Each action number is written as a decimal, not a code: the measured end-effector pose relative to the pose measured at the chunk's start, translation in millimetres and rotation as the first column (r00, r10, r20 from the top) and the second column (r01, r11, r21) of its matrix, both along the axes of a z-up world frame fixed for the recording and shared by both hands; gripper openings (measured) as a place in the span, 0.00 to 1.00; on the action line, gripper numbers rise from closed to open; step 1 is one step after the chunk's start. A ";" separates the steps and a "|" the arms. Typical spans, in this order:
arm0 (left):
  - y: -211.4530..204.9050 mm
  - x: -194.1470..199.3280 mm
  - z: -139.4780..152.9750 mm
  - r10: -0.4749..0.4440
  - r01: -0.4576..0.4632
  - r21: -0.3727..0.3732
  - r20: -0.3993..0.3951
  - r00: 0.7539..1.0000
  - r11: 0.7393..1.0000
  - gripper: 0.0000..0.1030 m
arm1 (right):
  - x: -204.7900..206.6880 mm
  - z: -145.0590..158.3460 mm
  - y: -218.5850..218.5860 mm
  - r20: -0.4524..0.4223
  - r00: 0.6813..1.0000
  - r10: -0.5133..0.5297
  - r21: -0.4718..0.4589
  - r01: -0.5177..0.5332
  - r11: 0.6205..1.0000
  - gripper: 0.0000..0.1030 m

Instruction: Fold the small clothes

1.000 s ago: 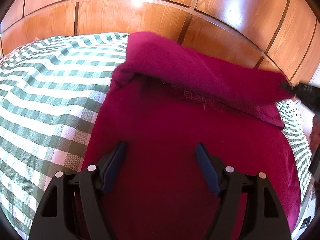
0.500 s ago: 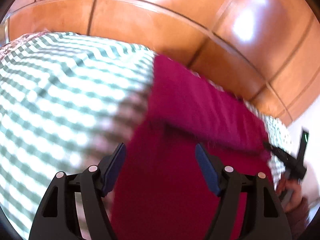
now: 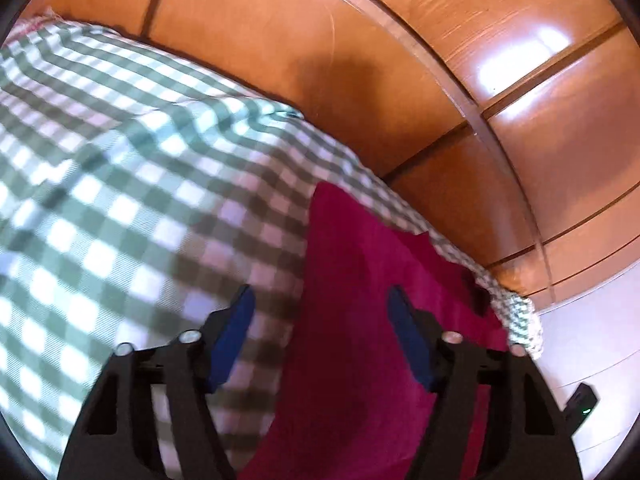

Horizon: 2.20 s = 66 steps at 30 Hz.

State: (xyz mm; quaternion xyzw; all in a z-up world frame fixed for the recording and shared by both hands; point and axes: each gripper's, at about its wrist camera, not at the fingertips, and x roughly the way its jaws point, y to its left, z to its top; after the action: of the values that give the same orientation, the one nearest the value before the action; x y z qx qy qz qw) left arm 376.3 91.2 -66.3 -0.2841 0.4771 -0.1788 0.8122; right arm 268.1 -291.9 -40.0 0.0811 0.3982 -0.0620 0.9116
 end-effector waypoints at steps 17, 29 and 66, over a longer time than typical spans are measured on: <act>-95.2 -27.3 9.4 -0.048 -0.106 0.631 0.222 0.974 0.769 0.24 | 4.9 -39.9 22.0 -0.050 0.999 -0.018 -0.166 0.009 0.986 0.79; -103.6 -96.7 -6.8 -0.146 -0.028 0.637 0.219 0.965 0.770 0.49 | 3.5 -40.5 16.4 -0.041 0.999 -0.017 -0.130 0.011 0.991 0.80; -90.1 -123.4 12.9 -0.114 -0.059 0.606 0.243 0.963 0.793 0.49 | 19.3 -0.4 -2.4 -0.037 0.998 -0.059 -0.169 0.052 0.984 0.14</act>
State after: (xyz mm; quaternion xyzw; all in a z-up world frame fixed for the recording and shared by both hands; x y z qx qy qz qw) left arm 253.0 1.1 -53.3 0.0257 0.3994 -0.0647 0.9141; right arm 287.4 -294.3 -40.4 0.0138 0.4082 -0.1224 0.9045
